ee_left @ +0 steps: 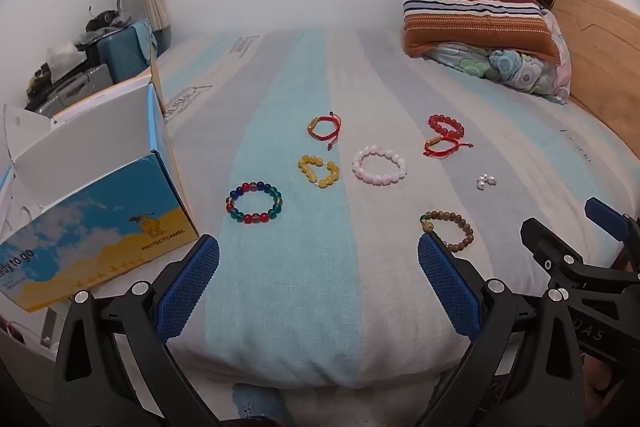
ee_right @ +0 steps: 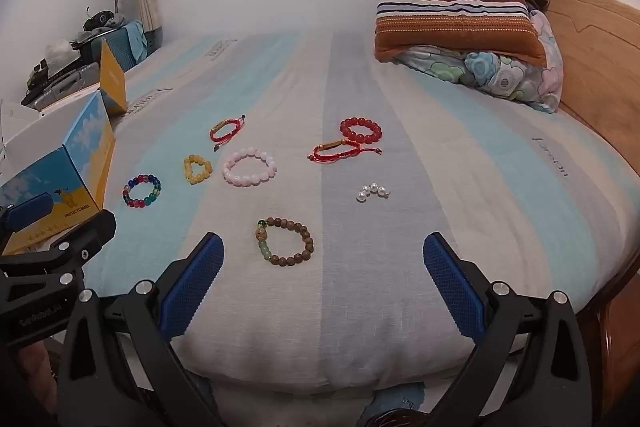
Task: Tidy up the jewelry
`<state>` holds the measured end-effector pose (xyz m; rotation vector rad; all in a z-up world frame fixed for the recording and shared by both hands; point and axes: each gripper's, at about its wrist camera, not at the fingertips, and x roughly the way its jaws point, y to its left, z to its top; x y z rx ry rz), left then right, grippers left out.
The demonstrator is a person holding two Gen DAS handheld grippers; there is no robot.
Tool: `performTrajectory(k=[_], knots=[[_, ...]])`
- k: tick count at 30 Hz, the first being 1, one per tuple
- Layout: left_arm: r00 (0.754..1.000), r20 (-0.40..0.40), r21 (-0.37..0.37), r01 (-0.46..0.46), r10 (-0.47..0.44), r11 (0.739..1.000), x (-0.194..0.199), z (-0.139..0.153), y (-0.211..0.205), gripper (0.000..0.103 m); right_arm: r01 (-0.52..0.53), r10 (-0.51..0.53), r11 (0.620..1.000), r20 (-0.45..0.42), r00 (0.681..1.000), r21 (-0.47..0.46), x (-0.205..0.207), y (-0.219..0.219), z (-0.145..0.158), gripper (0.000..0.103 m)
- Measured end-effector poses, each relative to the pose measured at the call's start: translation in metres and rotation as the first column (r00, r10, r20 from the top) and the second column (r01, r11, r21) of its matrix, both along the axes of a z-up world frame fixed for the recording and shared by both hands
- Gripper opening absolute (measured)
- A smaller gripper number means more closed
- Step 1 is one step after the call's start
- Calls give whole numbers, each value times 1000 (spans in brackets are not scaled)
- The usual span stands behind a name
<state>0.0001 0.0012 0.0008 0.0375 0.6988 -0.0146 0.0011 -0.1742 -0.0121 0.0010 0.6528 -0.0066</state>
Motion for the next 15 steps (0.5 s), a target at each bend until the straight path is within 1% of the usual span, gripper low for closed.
performTrajectory(k=[9, 12, 15], knots=[[1000, -5, 12, -2, 2, 1000, -1, 2, 2, 97, 2, -2, 1000, -9, 1000, -9, 1, 0, -1, 96], [1000, -2, 11, -1, 1, 1000, -1, 3, -7, 97, 8, -8, 1000, -7, 1000, -9, 1, 0, 0, 96], [1000, 7, 6, 2, -2, 1000, 1, -2, -5, 98, 13, -13, 1000, -4, 1000, -3, 2, -2, 0, 96]])
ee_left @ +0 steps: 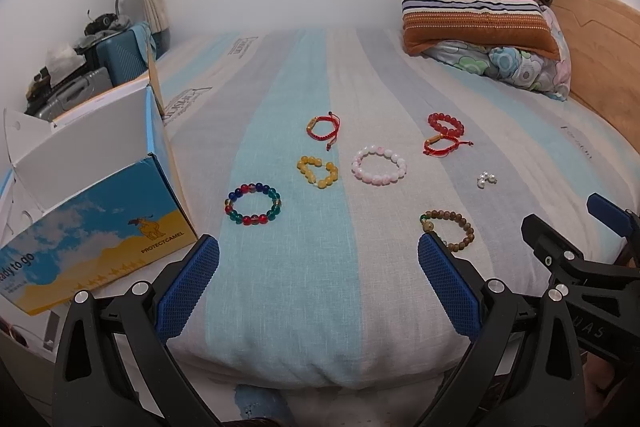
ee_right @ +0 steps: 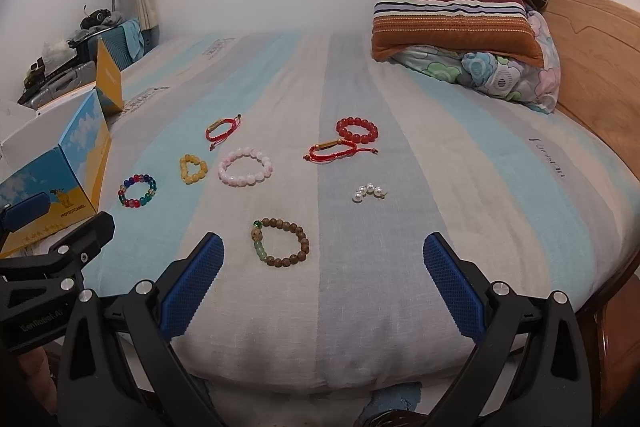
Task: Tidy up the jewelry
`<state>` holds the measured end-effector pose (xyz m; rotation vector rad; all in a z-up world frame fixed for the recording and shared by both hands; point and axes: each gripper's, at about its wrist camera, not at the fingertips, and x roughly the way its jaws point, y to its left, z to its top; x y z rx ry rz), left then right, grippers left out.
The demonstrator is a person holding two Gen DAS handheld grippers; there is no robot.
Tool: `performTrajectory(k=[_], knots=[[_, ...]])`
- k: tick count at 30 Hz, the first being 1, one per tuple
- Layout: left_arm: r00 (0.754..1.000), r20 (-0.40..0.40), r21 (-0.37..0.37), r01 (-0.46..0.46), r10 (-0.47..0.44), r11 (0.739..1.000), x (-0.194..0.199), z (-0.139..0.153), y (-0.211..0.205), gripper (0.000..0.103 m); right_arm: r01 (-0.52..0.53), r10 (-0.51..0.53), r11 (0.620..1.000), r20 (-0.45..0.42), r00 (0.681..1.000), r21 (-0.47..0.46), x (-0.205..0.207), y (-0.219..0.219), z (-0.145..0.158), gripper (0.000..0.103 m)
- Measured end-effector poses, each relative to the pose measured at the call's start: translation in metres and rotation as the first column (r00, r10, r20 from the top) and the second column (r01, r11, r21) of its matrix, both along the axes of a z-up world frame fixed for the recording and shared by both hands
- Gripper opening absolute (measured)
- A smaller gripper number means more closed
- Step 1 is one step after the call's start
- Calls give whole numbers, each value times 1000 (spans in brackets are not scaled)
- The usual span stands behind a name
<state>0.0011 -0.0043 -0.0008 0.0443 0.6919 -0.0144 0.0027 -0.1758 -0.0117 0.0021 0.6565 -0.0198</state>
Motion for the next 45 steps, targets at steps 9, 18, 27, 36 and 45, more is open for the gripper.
performTrajectory(k=[9, 18, 27, 36, 45], knots=[[1000, 17, -1, -5, 5, 1000, 0, -2, 1, 97, 18, -17, 1000, -10, 1000, 6, 2, -4, -1, 96], [1000, 25, 0, -16, 16, 1000, 2, -3, 2, 97, 27, -27, 1000, -17, 999, 2, 5, -5, -5, 96], [999, 36, -18, -11, 12, 1000, 7, -2, 1, 97, 25, -25, 1000, -11, 1000, -4, 7, -4, -4, 96], [1000, 23, 3, -8, 8, 1000, 15, -5, -1, 97, 29, -29, 1000, -11, 1000, -6, 17, -5, -3, 96], [1000, 3, 0, 16, -16, 1000, 30, -9, -8, 97, 45, -45, 999, -14, 999, -4, 35, -11, -4, 96]])
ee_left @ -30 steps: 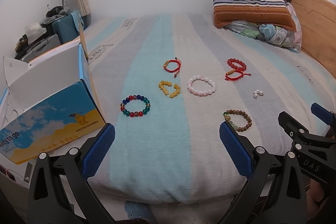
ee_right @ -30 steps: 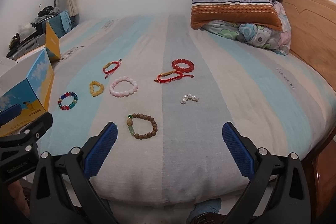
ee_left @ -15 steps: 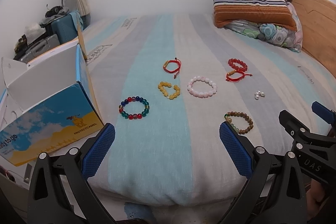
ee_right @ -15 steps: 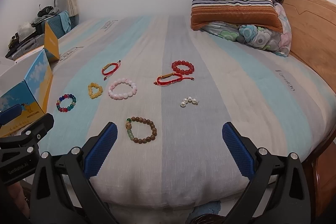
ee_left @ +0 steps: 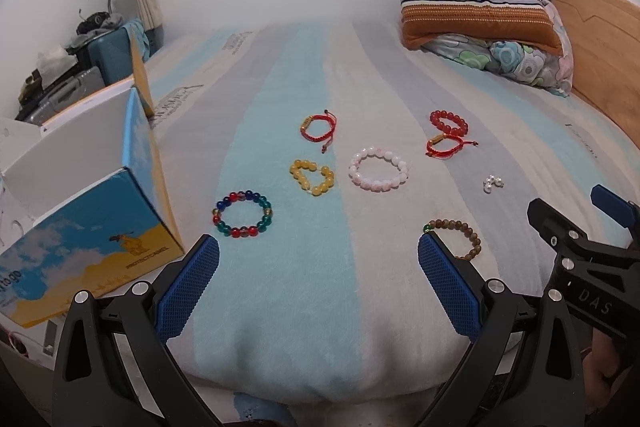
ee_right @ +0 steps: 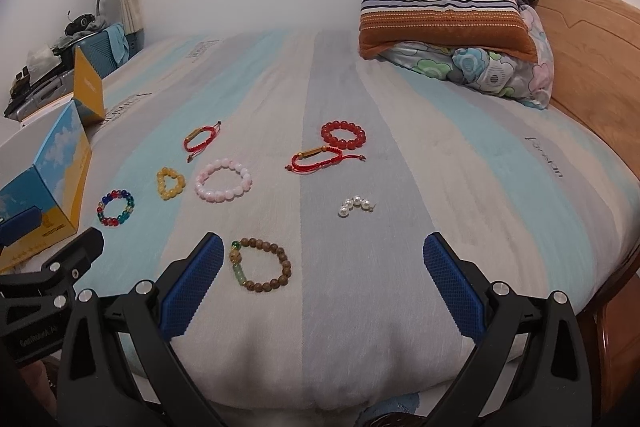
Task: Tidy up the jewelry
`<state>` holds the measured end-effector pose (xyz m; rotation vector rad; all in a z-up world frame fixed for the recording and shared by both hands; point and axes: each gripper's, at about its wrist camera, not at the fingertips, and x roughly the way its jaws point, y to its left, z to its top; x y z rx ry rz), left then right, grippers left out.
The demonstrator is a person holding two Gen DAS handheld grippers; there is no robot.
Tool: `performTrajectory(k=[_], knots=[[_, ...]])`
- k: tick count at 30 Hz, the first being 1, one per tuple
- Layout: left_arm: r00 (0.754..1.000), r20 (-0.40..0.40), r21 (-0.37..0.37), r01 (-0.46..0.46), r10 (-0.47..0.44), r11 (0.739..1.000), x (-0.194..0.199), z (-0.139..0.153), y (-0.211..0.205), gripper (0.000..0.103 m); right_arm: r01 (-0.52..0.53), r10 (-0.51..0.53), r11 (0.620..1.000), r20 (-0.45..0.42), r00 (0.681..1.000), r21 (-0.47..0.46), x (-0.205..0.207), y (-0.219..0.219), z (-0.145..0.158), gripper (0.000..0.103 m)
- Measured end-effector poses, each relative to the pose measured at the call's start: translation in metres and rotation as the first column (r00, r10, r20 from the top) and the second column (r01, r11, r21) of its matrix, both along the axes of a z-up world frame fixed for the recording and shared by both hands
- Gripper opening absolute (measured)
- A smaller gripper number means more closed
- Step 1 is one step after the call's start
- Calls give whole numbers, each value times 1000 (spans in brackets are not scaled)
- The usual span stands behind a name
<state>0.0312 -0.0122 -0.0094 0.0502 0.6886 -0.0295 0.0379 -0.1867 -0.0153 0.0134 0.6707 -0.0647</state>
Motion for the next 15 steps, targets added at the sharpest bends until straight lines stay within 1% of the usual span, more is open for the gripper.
performTrajectory(k=[7, 9, 11, 12, 13, 15], knots=[[998, -43, -52, 45, -47, 998, 20, -8, -8, 97, 17, -18, 1000, -19, 1000, -5, 23, -13, -2, 96], [997, -45, -29, 59, -60, 998, 28, -10, -13, 97, 23, -23, 1000, -25, 999, -9, 31, -17, -3, 96], [996, -49, -55, 67, -70, 996, 34, -12, -18, 97, 24, -24, 1000, -31, 999, -10, 38, -20, -5, 96], [996, -51, -33, 71, -73, 997, 38, -14, -21, 97, 23, -23, 1000, -38, 999, -8, 44, -22, -6, 96], [995, -55, -30, 76, -78, 997, 42, -16, -24, 97, 21, -21, 1000, -45, 999, -6, 49, -24, -7, 96], [993, -80, -45, 86, -89, 995, 50, -21, -30, 97, 16, -16, 1000, -62, 998, -8, 59, -27, -11, 96]])
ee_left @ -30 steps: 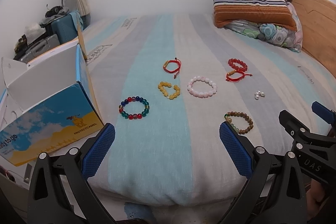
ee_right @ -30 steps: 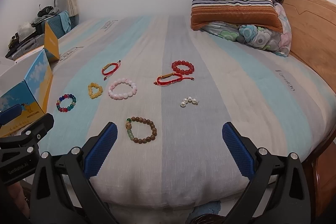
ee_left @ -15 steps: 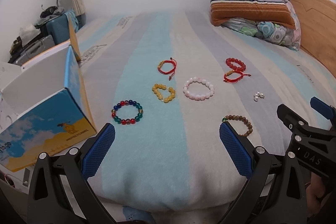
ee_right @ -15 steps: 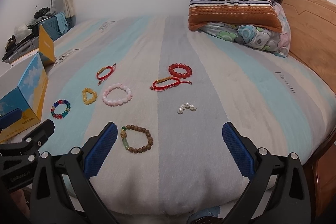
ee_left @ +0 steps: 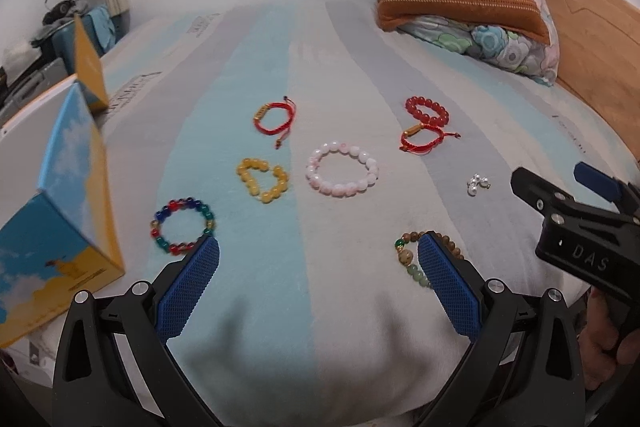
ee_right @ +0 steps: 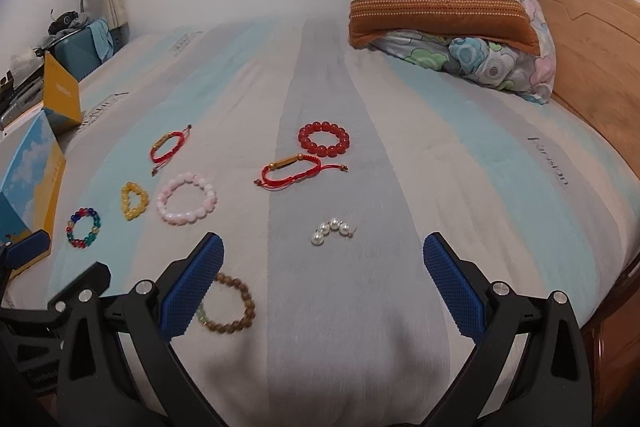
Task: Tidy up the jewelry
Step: 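Grasp the brown wooden bead bracelet with left tool while right tool grasps white pearls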
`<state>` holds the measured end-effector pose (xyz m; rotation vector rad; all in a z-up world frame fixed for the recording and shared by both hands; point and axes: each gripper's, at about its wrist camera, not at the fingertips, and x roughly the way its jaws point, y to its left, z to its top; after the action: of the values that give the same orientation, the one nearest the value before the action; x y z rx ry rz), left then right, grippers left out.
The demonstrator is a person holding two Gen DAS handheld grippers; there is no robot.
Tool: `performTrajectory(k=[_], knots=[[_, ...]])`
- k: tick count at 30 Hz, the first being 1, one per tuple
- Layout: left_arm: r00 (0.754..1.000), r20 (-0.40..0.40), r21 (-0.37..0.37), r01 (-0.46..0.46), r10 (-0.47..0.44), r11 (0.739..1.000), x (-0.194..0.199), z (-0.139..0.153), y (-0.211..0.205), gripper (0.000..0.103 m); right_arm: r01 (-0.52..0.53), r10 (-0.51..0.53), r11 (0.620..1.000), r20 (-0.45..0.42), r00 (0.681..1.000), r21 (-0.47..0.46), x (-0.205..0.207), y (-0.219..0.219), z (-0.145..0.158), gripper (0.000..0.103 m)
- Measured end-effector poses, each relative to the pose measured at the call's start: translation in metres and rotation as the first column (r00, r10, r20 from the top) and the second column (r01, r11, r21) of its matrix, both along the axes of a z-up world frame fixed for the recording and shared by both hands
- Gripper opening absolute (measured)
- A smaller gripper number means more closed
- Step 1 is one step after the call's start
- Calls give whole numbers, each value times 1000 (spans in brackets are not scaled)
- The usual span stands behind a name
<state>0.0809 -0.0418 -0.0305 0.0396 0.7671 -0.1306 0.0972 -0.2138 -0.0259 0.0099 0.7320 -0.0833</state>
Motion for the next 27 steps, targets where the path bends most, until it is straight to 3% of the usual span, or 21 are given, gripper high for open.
performTrajectory(k=[10, 16, 20, 25, 27], knots=[[987, -136, -19, 78, -80, 997, 34, -37, -31, 97, -30, 39, 998, -156, 987, 62, 59, -16, -33, 95], [974, -202, -9, 98, -98, 995, 48, -59, -45, 97, -27, 59, 991, -256, 965, 129, 81, -25, -52, 85], [968, -220, -8, 118, -117, 993, 49, -65, -48, 96, -11, 63, 987, -323, 944, 162, 89, -28, -66, 73], [969, -222, 25, 119, -111, 993, 52, -70, -50, 78, 12, 53, 984, -352, 934, 180, 93, -28, -72, 62], [970, -216, 36, 122, -112, 992, 51, -70, -49, 69, 24, 42, 984, -356, 934, 177, 94, -29, -73, 53]])
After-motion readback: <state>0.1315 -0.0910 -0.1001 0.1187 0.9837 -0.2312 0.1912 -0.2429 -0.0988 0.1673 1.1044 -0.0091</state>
